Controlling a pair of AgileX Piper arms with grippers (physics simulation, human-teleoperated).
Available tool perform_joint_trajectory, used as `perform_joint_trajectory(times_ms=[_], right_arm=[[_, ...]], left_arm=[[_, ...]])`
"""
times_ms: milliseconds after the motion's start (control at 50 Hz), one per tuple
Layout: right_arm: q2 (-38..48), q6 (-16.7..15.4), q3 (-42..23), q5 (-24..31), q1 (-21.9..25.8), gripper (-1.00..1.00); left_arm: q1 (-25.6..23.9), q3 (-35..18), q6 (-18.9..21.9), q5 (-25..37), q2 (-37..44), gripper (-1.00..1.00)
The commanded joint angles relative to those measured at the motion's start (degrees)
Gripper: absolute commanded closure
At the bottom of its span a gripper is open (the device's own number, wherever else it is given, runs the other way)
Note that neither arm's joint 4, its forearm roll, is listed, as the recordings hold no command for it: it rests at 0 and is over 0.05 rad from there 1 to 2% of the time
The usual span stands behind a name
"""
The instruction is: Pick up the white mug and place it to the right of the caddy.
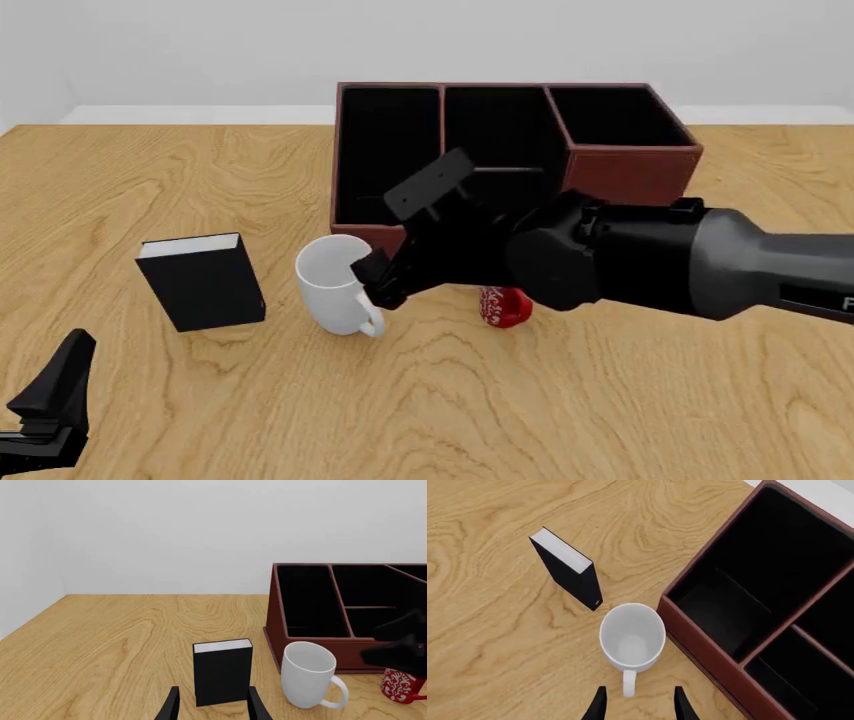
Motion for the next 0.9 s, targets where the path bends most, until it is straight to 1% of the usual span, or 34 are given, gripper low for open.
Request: perform_joint_trajectory(times_ms=[20,240,460,900], right_arm=[[1.6,0.2,-0.6,-0.3,-0.1,-1.0],[4.0,0.7,-1.1,-1.3,0.0,-1.0],[4.9,1.1,-0.1,-2.5,-0.3,-1.0],[6.9,2.0,0.1,-4.0,0.8,-1.0]], left_arm=[[0.0,0.0,0.0,0.0,0.0,-1.0],[0.0,0.0,0.0,0.0,0.0,-1.0],[0.0,0.0,0.0,0.0,0.0,-1.0],[0.0,0.0,0.0,0.0,0.0,-1.0]])
